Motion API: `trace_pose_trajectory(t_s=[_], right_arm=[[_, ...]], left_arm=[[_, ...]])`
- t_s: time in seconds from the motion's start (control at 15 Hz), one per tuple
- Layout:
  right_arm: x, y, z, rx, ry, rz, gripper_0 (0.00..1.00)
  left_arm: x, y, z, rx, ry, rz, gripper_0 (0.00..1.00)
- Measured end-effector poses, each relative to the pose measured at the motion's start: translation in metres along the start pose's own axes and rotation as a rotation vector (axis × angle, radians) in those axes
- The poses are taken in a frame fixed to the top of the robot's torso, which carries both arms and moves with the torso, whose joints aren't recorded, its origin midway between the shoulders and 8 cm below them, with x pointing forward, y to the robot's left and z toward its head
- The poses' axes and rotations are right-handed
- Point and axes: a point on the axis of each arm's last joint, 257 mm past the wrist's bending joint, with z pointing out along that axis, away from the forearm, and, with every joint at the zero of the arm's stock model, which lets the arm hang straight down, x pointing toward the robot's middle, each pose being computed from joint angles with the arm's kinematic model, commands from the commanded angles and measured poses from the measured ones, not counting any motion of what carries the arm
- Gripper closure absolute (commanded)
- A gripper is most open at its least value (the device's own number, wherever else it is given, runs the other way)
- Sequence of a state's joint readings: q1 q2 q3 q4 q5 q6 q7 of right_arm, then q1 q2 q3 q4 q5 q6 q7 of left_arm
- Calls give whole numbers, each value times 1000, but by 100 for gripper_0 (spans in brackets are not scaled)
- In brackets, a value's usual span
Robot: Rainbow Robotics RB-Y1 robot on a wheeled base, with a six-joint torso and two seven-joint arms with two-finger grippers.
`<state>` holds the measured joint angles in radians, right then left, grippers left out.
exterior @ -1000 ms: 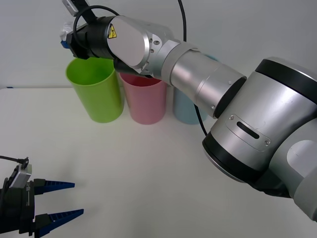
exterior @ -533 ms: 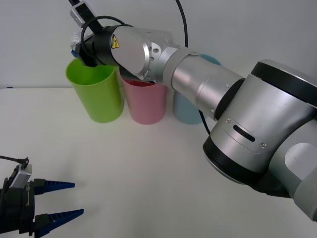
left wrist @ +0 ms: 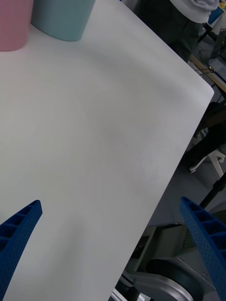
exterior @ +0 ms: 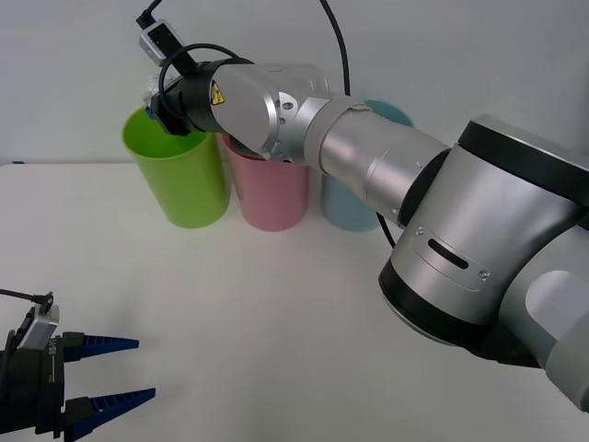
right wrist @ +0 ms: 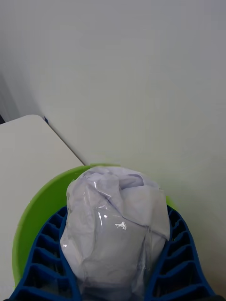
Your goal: Put cans in the blue bin and PET bottles in the pink bin and trash in the green bin.
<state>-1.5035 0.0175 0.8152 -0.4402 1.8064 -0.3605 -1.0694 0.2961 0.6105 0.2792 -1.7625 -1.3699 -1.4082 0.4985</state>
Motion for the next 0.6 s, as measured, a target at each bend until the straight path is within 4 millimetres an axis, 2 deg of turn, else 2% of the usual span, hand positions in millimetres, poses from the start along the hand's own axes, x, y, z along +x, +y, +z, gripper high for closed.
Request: trace_pose_trajectory(t_s=[0.6], right_arm=[[26,17,5,-31,36,25,100]], left_arm=[[0,0,0,0,0,0,0]])
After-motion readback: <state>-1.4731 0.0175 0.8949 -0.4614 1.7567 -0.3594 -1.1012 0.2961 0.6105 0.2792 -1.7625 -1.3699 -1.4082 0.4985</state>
